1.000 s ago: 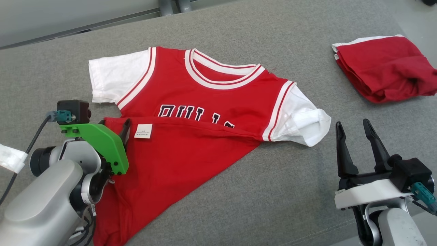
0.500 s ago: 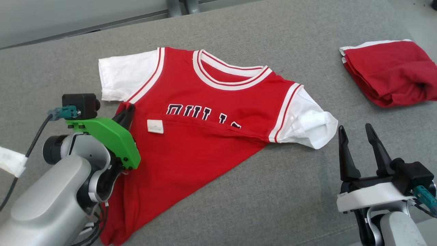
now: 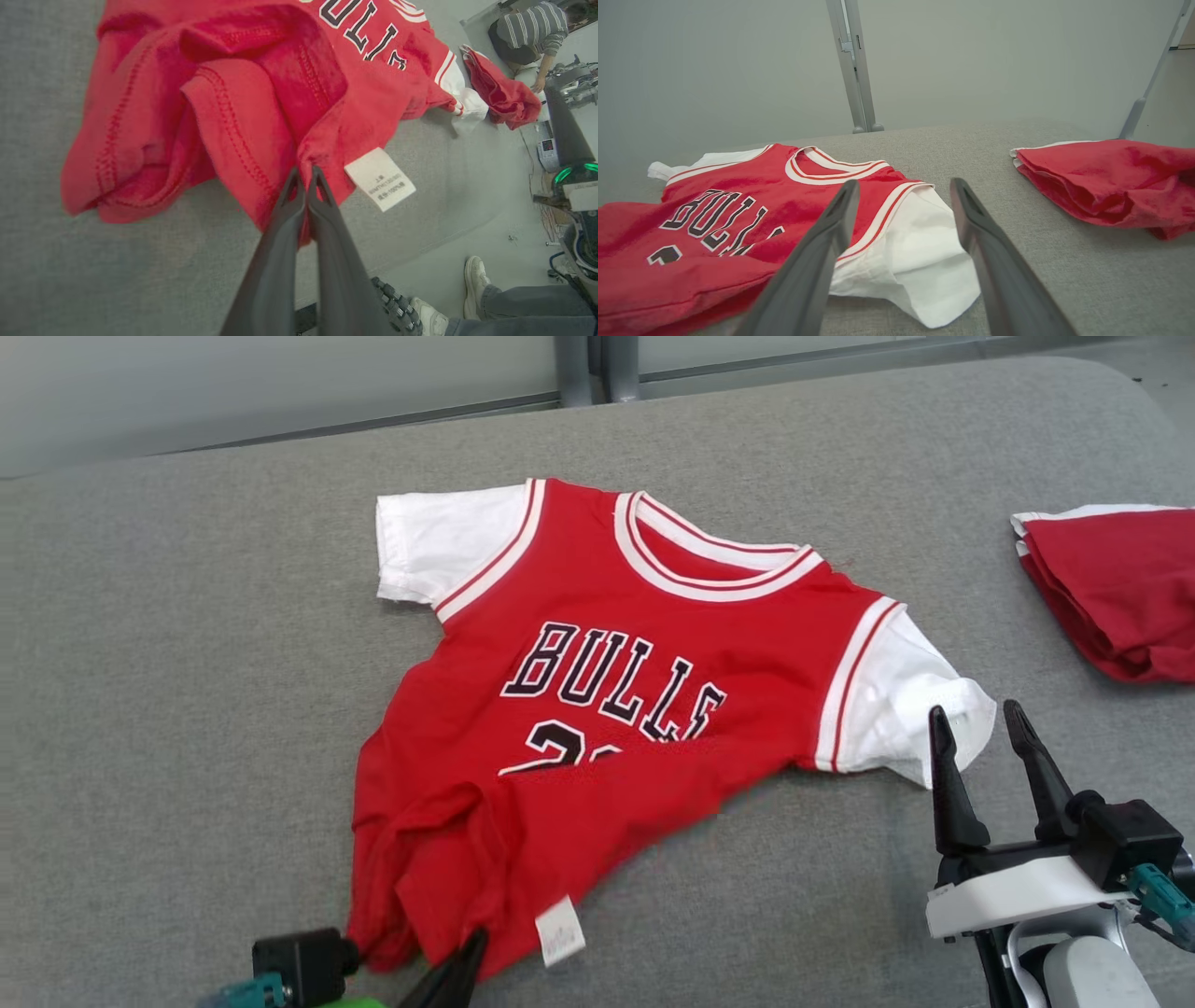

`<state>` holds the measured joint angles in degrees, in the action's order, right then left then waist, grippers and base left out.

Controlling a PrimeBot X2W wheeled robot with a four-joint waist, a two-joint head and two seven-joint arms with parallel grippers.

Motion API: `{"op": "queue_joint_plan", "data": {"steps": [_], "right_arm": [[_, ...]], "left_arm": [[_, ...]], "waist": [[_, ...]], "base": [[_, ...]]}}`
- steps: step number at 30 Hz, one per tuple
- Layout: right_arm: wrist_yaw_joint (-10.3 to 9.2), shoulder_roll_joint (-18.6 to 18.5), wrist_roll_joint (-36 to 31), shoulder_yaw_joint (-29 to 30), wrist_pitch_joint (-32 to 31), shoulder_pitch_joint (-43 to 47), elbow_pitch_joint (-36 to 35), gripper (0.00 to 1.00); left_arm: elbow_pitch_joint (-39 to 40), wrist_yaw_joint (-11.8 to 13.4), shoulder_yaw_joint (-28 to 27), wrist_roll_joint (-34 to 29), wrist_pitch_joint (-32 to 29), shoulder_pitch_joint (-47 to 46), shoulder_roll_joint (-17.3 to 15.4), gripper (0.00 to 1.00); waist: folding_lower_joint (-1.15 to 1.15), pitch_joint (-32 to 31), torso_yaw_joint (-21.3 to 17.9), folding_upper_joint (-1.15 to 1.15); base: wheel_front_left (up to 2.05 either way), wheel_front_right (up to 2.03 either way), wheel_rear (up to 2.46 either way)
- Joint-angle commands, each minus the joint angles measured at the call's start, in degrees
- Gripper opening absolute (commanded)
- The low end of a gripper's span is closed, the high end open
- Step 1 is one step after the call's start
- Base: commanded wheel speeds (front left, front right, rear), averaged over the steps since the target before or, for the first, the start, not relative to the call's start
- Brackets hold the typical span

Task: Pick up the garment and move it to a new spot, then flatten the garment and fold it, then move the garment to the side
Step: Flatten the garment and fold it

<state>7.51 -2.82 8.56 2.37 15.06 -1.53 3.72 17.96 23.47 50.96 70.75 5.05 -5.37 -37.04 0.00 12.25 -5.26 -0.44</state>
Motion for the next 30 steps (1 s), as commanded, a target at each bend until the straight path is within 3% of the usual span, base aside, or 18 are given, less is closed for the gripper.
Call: {"op": "queue_joint_plan", "data": {"steps": [1, 8, 9, 12, 14, 15, 16, 17, 21, 25, 30], "right_arm": [[-0.04, -0.17, -0.74, -0.15, 0.17, -0.19, 0.13, 1.00], [-0.04, -0.19, -1.46, -0.85, 0.17, -1.29, 0.97, 1.00], [-0.04, -0.18, -1.52, -0.89, 0.17, -1.45, 1.04, 1.00], [-0.04, -0.18, -1.44, -0.87, 0.17, -1.78, 1.04, 1.00], [-0.04, -0.18, -1.16, -0.64, 0.17, -1.58, 0.97, 1.00], [-0.04, -0.17, -1.01, -0.52, 0.17, -1.30, 1.02, 1.00], [-0.04, -0.17, -0.94, -0.46, 0.17, -0.99, 1.12, 1.00], [-0.04, -0.16, -0.88, -0.39, 0.17, -0.69, 1.19, 1.00], [-0.04, -0.17, -0.52, -0.43, 0.17, -0.41, 1.23, 1.00], [-0.04, -0.17, -0.47, -0.45, 0.17, -0.97, 1.20, 1.00], [-0.04, -0.16, -0.15, -0.58, 0.17, -1.82, 0.89, 1.00]], "left_arm": [[-1.22, -0.48, -0.14, 1.01, 0.88, 1.76, 0.16, 0.00], [-11.44, -3.30, -0.71, 3.67, 1.96, 1.98, 3.66, 0.00], [-12.48, -3.76, -0.51, 4.01, 1.60, 2.23, 4.20, 0.09], [-14.07, -4.93, 0.30, 4.84, 0.83, 2.95, 4.76, 0.15], [-14.75, -6.35, 0.92, 5.66, 0.14, 3.77, 5.28, 0.43], [-14.73, -6.92, 1.07, 6.25, -0.21, 4.17, 5.40, 0.62], [-14.42, -7.56, 1.38, 6.50, -0.47, 4.36, 5.25, 0.88], [-13.87, -8.09, 1.47, 6.83, -0.80, 4.56, 5.01, 1.00], [-10.63, -8.81, 0.37, 6.04, -0.10, 4.59, 2.93, 1.00], [-2.42, -8.89, -2.64, 5.56, 1.26, 3.06, -0.52, 1.00], [2.67, -3.87, -8.86, 6.89, 1.88, 1.28, -5.04, 1.00]], "waist": [[0.00, -0.09, 2.40, 0.44], [0.00, 0.18, 4.63, 0.44], [0.00, 0.15, 4.65, 0.44], [0.00, 0.19, 4.53, 0.44], [0.00, 0.27, 4.40, 0.44], [0.00, 0.28, 4.36, 0.44], [0.00, 0.27, 4.30, 0.44], [0.00, 0.27, 4.26, 0.44], [0.00, 0.42, 3.88, 0.44], [0.00, 0.81, 3.47, 0.44], [0.00, 1.50, 2.94, 0.44]], "base": [[0.00, 0.00, 0.00], [0.00, 0.00, 0.00], [0.00, 0.00, 0.00], [0.00, 0.00, 0.00], [0.00, 0.00, 0.00], [0.00, 0.00, 0.00], [0.00, 0.00, 0.00], [0.00, 0.00, 0.00], [0.00, 0.00, 0.00], [0.00, 0.00, 0.00], [0.00, 0.00, 0.00]]}}
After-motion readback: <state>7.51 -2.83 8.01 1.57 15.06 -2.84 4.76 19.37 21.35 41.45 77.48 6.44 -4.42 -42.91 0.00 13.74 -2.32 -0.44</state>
